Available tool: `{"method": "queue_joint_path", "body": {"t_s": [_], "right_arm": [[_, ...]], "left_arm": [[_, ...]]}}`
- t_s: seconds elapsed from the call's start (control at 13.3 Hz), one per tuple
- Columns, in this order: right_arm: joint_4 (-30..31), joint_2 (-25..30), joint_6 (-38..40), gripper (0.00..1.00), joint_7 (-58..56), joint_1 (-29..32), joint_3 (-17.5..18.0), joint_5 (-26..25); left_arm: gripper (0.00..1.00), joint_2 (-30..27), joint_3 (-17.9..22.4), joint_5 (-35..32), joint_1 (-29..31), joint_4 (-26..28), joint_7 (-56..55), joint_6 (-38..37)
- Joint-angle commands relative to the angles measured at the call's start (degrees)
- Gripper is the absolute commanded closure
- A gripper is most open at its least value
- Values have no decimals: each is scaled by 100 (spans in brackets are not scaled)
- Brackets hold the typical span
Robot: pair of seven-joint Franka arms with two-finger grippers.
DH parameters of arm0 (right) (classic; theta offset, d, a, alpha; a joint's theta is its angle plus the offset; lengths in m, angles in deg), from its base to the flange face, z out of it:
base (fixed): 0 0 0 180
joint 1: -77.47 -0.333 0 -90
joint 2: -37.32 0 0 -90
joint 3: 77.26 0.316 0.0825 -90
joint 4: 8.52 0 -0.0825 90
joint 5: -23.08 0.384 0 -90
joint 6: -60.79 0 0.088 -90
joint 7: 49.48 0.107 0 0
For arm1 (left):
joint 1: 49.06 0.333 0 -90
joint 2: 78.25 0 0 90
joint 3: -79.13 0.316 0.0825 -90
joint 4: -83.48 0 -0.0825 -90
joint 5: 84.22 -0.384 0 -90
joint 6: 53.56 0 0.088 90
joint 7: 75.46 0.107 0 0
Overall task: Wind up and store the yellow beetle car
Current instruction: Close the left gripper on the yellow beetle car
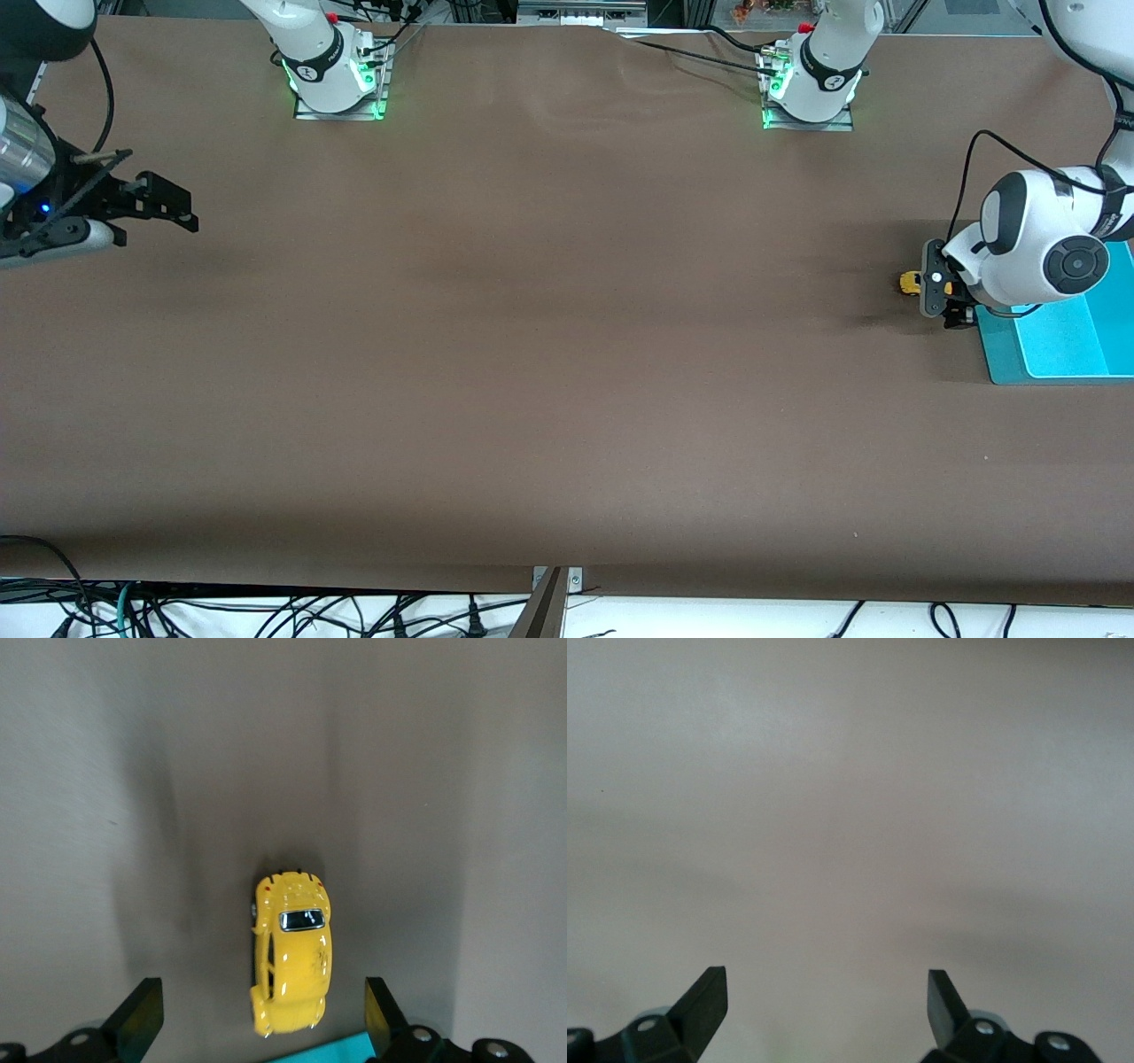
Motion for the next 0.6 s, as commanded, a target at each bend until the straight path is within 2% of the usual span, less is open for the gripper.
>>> {"method": "queue_joint_path", "body": {"t_s": [0.0, 0.3, 0.53], "right_arm": [[-119, 29, 189, 0, 152, -53, -66, -11], [-129, 20, 189, 0, 169, -45, -75, -168], [-146, 20, 180, 0, 187, -45, -74, -257]], "left_arm": [[0, -106, -105, -138, 196, 380, 131, 347], [0, -71, -105, -138, 362, 819, 131, 1057], [0, -89, -105, -138, 389, 846, 201, 1173]]}}
